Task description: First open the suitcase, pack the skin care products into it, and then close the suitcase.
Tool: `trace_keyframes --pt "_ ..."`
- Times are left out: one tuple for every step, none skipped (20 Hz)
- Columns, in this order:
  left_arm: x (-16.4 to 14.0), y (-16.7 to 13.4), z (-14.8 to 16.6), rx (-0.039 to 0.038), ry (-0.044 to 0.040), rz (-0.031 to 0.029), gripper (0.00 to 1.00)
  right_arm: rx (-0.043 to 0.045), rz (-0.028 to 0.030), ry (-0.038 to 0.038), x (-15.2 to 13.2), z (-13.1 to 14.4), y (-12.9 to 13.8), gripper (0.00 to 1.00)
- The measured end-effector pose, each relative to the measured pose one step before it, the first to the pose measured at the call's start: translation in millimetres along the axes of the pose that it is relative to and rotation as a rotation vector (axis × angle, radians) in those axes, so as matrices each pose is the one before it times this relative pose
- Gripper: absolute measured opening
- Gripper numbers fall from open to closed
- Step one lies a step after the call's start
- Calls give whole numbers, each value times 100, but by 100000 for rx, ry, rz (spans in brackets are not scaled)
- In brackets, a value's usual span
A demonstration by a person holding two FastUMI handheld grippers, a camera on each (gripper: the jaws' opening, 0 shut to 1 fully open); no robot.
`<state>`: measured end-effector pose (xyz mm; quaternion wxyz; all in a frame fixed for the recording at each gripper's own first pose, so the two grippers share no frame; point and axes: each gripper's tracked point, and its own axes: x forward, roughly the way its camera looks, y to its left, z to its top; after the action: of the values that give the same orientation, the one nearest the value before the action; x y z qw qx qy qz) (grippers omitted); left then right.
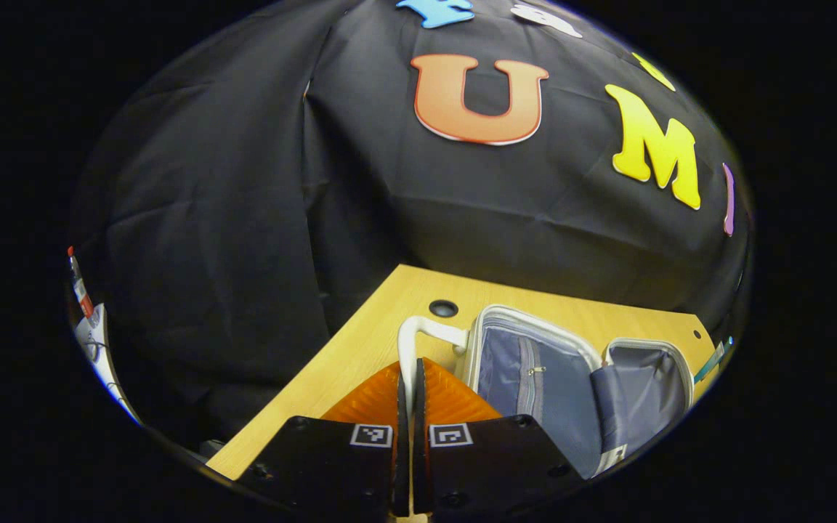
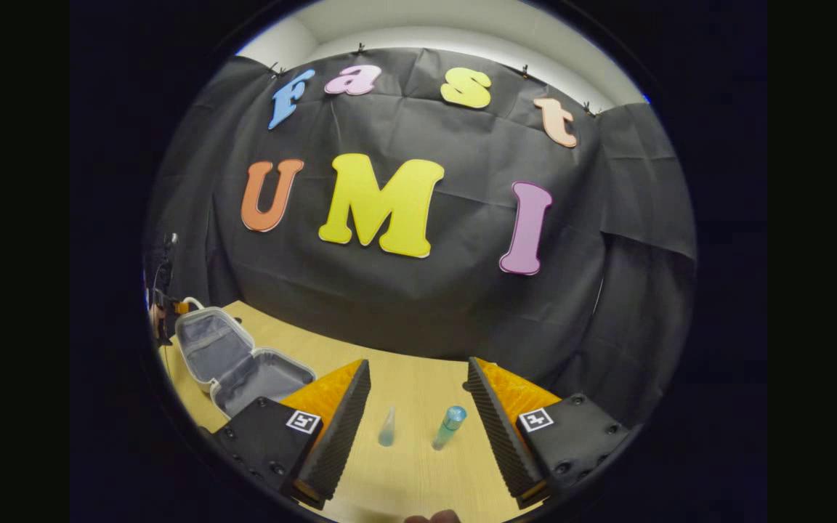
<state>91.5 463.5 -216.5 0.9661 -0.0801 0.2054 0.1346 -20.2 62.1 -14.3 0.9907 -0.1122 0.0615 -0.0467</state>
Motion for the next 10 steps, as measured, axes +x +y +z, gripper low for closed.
trace_keyframes --pt "851 -92 -926 -1485 2213 -1541 5 -779 -37 -67 -137 104 186 80" --pt "715 119 -921 -1168 2068 -840 5 -830 67 213 12 -54 223 80" --pt "628 76 -649 -585 1388 -441 5 -623 -8 373 10 -9 139 80" --pt "341 12 -606 -226 1386 -1138 5 -313 -358 326 22 -30 -81 80" --pt "65 -30 -498 -320 1445 -1132 5 -155 -200 211 29 98 38 80" --pt "454 225 -450 439 1041 -605 5 -126 -251 123 26 -3 -13 80" --pt "313 100 -345 237 619 -759 6 -208 -157 217 103 30 42 80" --pt "33 67 -186 -137 781 -762 7 19 25 317 82 -59 89 80" --pt "-97 31 -91 172 269 -657 9 414 357 519 43 -99 102 80" --pt "63 265 -257 566 699 365 12 609 354 684 163 -402 211 80"
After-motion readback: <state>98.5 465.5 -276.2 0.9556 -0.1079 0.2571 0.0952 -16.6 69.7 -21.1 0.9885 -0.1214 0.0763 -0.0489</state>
